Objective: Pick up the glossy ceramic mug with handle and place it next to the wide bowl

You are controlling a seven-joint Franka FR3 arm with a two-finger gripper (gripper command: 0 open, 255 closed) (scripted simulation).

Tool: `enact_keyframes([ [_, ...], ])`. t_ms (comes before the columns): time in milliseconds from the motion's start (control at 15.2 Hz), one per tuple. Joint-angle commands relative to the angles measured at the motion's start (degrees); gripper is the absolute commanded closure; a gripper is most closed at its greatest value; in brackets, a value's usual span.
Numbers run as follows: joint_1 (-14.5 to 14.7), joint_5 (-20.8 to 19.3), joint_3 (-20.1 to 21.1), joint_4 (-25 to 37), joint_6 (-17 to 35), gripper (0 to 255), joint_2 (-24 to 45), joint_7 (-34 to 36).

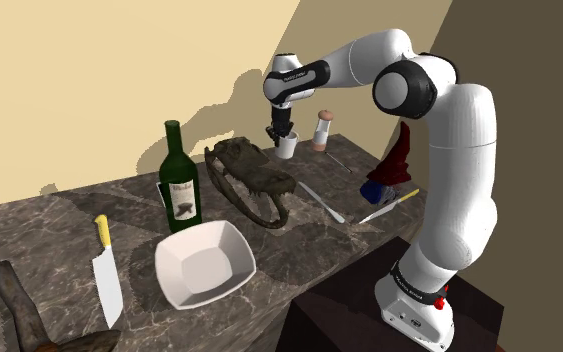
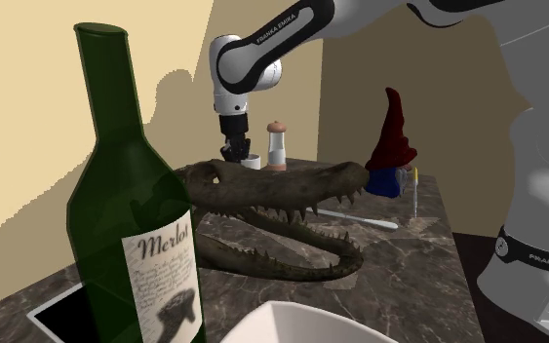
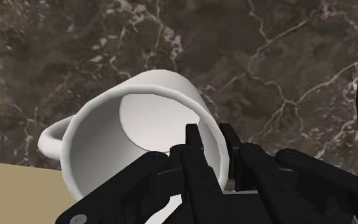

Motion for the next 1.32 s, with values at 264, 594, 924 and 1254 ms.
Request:
enact_keyframes([
  [264,0.0,0.0,0.0,0.01,0.0,255,0.01,0.0],
  [594,0.03,-0.08,-0.05,1.0,-1.88,255,-0.89,-0.02],
  [924,0.06,-0.18,-0.11,3.04,-5.16,255,-2.13,-0.07],
  [1254,0.07,-0.27,-0.17,5.46,-8.55,255,-3.11,-0.14],
])
